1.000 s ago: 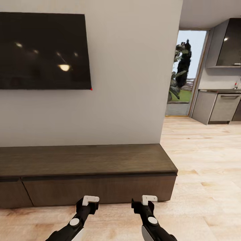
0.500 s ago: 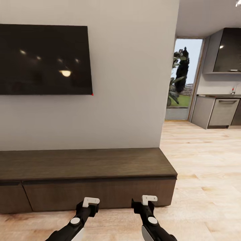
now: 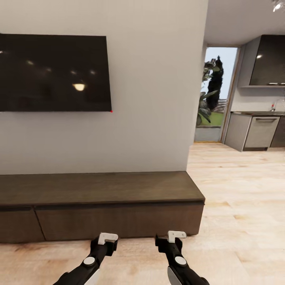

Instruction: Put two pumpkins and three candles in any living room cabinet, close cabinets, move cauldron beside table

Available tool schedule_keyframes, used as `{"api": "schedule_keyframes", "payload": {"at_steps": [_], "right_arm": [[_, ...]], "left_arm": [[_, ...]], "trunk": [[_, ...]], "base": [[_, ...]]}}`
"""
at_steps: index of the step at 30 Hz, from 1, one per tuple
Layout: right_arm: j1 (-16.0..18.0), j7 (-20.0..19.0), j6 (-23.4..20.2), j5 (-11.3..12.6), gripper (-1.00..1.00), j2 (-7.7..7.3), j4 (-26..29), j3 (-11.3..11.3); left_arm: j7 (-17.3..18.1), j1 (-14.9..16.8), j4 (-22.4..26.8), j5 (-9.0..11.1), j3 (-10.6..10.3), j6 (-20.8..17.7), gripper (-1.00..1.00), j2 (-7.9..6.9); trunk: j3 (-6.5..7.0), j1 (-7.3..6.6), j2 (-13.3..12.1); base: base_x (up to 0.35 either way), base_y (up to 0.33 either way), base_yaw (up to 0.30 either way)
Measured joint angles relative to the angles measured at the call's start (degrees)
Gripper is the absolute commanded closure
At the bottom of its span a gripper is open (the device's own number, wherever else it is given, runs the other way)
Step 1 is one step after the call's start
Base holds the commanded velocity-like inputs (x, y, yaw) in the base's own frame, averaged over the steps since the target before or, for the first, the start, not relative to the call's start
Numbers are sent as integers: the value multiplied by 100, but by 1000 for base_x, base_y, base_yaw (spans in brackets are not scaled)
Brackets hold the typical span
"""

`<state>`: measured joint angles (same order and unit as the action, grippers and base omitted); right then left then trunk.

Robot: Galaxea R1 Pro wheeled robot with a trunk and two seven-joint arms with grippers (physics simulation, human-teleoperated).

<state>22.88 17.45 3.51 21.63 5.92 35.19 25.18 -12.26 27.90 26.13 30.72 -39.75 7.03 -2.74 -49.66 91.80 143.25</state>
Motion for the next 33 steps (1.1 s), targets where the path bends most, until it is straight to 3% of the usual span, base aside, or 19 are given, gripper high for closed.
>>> {"api": "schedule_keyframes", "payload": {"at_steps": [7, 18, 25, 33], "right_arm": [[0, -92, 0, 0, -100, -5, 0, 0], [0, -122, 1, 5, -100, -8, 0, 0], [0, -124, 1, 11, -100, -8, 0, 0], [0, -124, 1, 13, -100, -8, 0, 0]], "left_arm": [[-6, 0, 1, -5, -2, 2, -100, 5], [-10, 0, 2, 17, 8, -48, -100, 12], [205, 1, 108, 79, 40, -1185, -100, 18], [253, 6, 168, 84, 94, -1660, -100, 17]], "trunk": [[0, -1, 0], [0, -3, 0], [102, -55, -83], [246, -230, -404]], "base": [[-305, 0, 0], [-40, 0, 0], [-1, 0, 0], [0, 0, 0]]}}
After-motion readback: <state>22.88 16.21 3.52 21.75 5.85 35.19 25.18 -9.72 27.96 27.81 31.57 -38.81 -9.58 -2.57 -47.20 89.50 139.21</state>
